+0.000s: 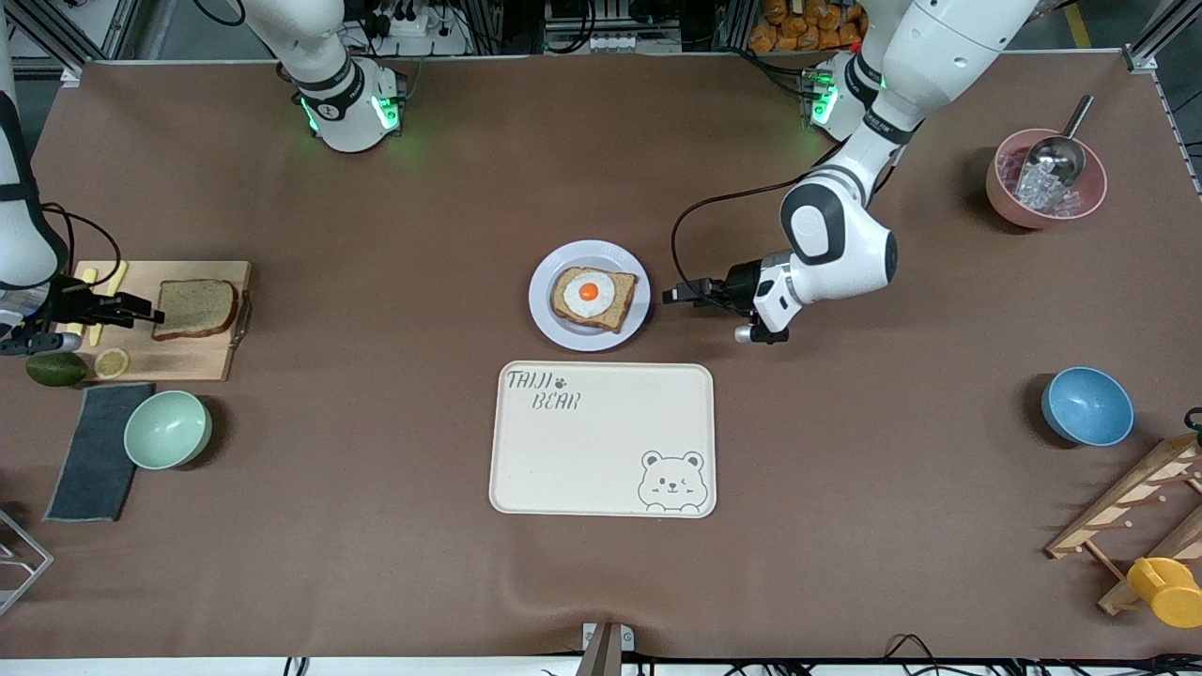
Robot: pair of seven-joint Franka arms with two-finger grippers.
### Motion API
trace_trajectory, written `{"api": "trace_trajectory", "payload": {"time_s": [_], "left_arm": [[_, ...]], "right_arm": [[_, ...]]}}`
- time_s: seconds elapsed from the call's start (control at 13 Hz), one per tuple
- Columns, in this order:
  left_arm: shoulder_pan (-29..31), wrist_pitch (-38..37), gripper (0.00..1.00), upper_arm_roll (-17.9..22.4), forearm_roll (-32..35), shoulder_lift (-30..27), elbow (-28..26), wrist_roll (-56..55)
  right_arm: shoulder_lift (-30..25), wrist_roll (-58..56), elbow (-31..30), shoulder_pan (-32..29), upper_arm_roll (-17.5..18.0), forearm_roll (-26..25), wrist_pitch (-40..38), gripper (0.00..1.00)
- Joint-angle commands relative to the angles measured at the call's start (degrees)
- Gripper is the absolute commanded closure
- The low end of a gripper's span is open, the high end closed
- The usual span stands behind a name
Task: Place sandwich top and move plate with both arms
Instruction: 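Reach the left gripper to the white plate rim and grasp it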
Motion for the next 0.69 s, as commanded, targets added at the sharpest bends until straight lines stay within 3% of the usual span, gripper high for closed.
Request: {"api": "trace_trajectory", "payload": {"time_s": [0.0, 0.38, 0.46, 0.61], "left_arm": [[-0.3, 0.5, 0.0, -0.1, -3.8, 1.8, 1.0, 4.0], [-1.6, 0.8, 0.1, -0.1, -6.9, 2.8, 1.9, 6.0], [-2.1, 1.3, 0.1, -0.1, -7.7, 3.6, 2.4, 6.0], [-4.2, 3.8, 0.1, -0.1, -10.6, 5.0, 3.5, 6.9]], "right_arm": [[1.5, -3.0, 1.0, -2.4, 1.0, 1.1, 0.2, 0.34], [2.9, -3.5, 0.9, -2.8, 1.0, 3.0, 0.4, 0.39], [3.6, -4.4, 0.9, -3.0, 1.1, 3.2, 0.5, 0.43], [3.9, -6.7, 0.9, -3.5, 1.1, 4.9, 0.5, 0.66]]}}
